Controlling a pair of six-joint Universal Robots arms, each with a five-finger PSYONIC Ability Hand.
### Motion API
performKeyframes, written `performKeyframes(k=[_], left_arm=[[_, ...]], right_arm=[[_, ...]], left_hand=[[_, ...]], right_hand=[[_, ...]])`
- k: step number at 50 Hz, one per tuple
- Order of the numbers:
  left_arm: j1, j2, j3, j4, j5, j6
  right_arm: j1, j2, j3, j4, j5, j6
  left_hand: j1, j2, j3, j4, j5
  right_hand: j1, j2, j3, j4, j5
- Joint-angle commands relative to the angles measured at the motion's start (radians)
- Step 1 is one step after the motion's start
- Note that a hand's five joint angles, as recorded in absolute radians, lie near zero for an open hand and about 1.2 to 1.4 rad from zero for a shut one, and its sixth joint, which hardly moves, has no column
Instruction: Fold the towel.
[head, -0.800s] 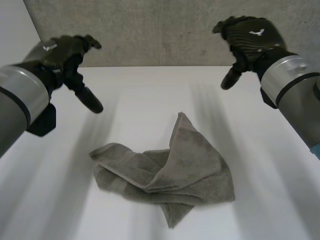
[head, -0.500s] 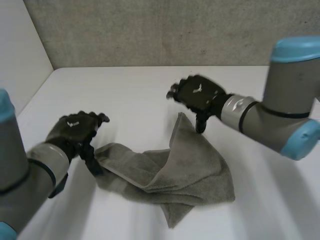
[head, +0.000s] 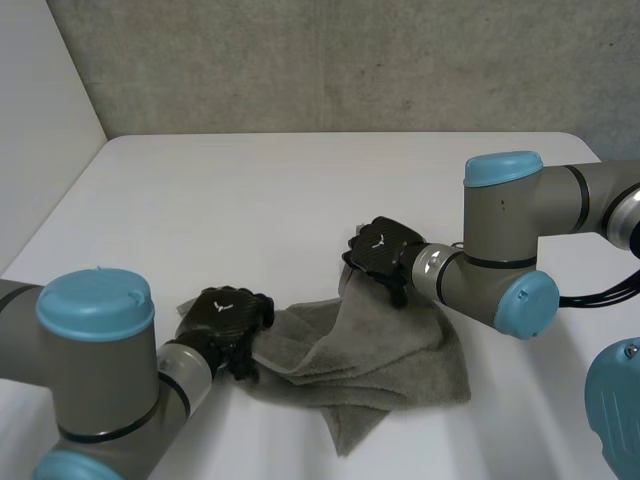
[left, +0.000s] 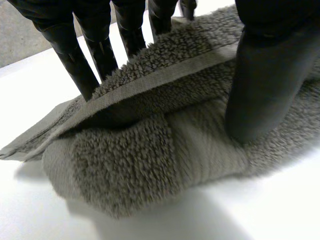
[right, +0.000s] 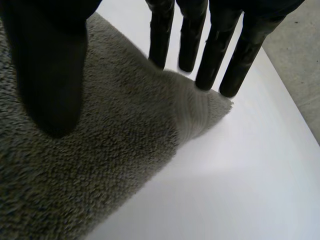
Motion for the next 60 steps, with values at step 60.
performKeyframes(k=[60], left_arm=[[-0.014, 0.094, 0.713, 0.031, -0.251, 0.069]], right_arm=[[-0.100, -0.273, -0.262, -0.429, 0.186, 0.740]], left_hand=[[0.489, 0.483, 0.481, 0.477, 0.327]], right_hand=[[0.855, 0.848, 0.860, 0.858, 0.848]])
